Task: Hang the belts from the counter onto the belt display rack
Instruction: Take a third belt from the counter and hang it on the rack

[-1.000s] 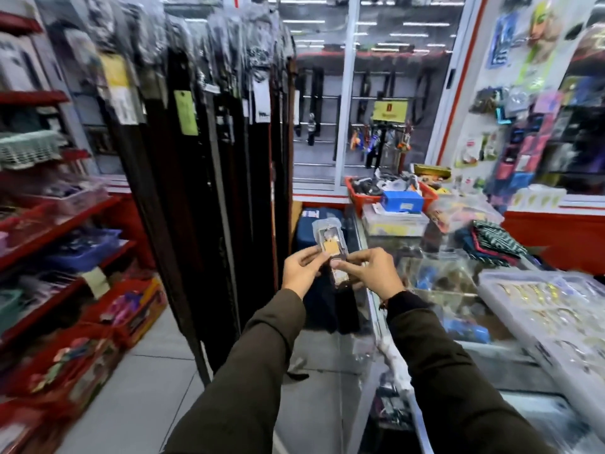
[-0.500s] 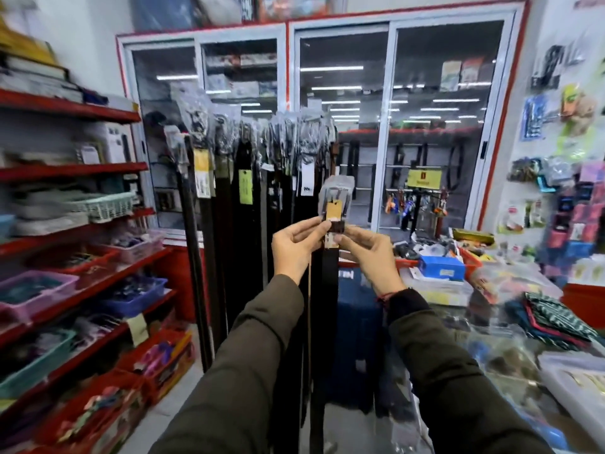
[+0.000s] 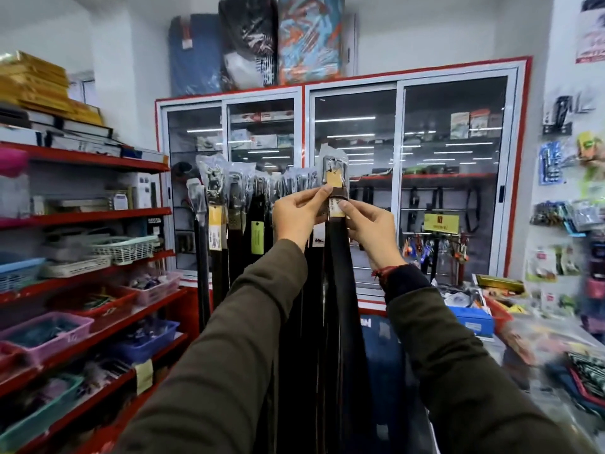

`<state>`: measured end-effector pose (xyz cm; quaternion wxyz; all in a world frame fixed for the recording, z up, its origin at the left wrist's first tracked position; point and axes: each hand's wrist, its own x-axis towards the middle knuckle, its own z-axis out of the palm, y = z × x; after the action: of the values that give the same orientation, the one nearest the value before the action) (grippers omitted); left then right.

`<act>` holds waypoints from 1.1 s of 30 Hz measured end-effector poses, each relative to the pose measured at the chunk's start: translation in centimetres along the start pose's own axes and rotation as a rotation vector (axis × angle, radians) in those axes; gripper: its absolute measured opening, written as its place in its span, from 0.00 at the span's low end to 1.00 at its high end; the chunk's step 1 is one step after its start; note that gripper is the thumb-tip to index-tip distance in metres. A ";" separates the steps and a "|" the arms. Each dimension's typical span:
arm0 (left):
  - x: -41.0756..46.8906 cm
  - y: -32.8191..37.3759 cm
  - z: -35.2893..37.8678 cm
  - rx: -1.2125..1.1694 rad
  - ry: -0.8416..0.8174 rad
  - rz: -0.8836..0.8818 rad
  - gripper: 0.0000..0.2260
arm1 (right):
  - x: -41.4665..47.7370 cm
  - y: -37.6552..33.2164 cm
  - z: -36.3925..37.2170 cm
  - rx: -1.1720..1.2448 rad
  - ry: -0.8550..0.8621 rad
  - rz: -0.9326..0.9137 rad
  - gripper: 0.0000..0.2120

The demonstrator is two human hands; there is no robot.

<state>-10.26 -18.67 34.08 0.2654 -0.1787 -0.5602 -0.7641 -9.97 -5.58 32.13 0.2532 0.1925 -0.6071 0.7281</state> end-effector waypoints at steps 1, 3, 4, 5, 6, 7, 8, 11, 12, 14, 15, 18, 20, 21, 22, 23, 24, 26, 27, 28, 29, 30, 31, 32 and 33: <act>0.1 0.2 0.3 -0.011 -0.003 -0.016 0.14 | 0.2 0.0 -0.1 0.017 0.005 -0.001 0.16; 0.0 0.3 0.7 -0.026 -0.007 -0.052 0.14 | 0.3 0.0 -0.3 0.021 0.010 0.000 0.15; 0.0 0.3 0.9 -0.030 -0.007 -0.072 0.14 | 0.3 0.0 -0.4 0.010 0.011 0.000 0.15; 0.0 0.2 1.0 -0.032 -0.006 -0.093 0.14 | 0.4 0.2 -0.6 0.001 0.010 0.003 0.14; -0.1 0.1 1.0 -0.034 0.000 -0.114 0.14 | 0.4 0.3 -0.7 0.001 0.007 0.016 0.14; -0.2 -0.1 1.0 -0.042 0.011 -0.135 0.14 | 0.5 0.5 -0.8 0.008 0.001 0.040 0.14; -0.2 -0.3 1.0 -0.053 0.022 -0.154 0.14 | 0.6 0.6 -0.8 0.016 -0.009 0.073 0.14; -0.2 -1.2 0.6 -0.060 0.026 -0.159 0.15 | 0.5 0.9 -0.7 0.012 -0.059 0.128 0.17; -0.2 -1.6 0.4 -0.025 0.027 -0.130 0.16 | 0.5 1.0 -0.6 -0.026 -0.052 0.112 0.19; -0.2 -2.3 0.1 0.195 0.047 0.011 0.19 | 0.6 1.7 -0.8 -0.206 -0.004 -0.020 0.24; -0.3 -2.5 -0.1 0.343 0.049 0.121 0.21 | 0.7 2.1 -1.0 -0.335 0.016 -0.136 0.26; 0.0 -2.9 -0.8 0.727 -0.070 0.481 0.27 | 1.4 3.1 -1.7 -0.772 -0.014 -0.487 0.29; 1.0 -3.0 -1.3 0.993 -0.167 0.680 0.30 | 2.3 3.6 -1.9 -1.024 -0.032 -0.600 0.30; 1.6 -3.1 -1.6 1.127 -0.201 0.755 0.31 | 2.8 3.7 -2.0 -1.116 -0.049 -0.620 0.30; 2.1 -3.2 -1.8 1.247 -0.228 0.804 0.32 | 3.3 3.9 -1.9 -1.185 -0.073 -0.622 0.30; 2.7 -3.3 -2.0 1.344 -0.252 0.818 0.32 | 3.8 4.0 -1.9 -1.236 -0.098 -0.611 0.31; 3.2 -3.4 -2.2 1.412 -0.276 0.806 0.33 | 4.2 4.2 -1.8 -1.273 -0.117 -0.595 0.31; 4.1 -3.7 -2.6 1.489 -0.305 0.747 0.33 | 5.2 4.5 -1.7 -1.323 -0.140 -0.575 0.32; 4.4 -3.9 -2.7 1.506 -0.308 0.713 0.33 | 5.7 4.7 -1.5 -1.335 -0.154 -0.573 0.32; 4.7 -4.2 -2.9 1.517 -0.307 0.679 0.33 | 6.1 4.9 -1.4 -1.340 -0.170 -0.572 0.32; 4.9 -4.4 -3.0 1.524 -0.307 0.652 0.34 | 6.4 5.2 -1.2 -1.338 -0.187 -0.569 0.33; 5.1 -4.6 -3.1 1.527 -0.310 0.633 0.34 | 6.7 5.4 -1.0 -1.328 -0.198 -0.564 0.33; 5.2 -4.7 -3.2 1.525 -0.313 0.625 0.33 | 6.8 5.6 -0.9 -1.318 -0.203 -0.558 0.33; 5.3 -4.7 -3.3 1.523 -0.315 0.624 0.33 | 6.9 5.7 -0.8 -1.313 -0.197 -0.556 0.33; 5.3 -4.6 -3.4 1.526 -0.315 0.631 0.33 | 6.9 5.9 -0.7 -1.321 -0.178 -0.562 0.32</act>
<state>-17.19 -21.91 32.63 0.4333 -0.2028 -0.8776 -0.0317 -19.02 -4.77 31.36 0.4439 0.2066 -0.8664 0.0983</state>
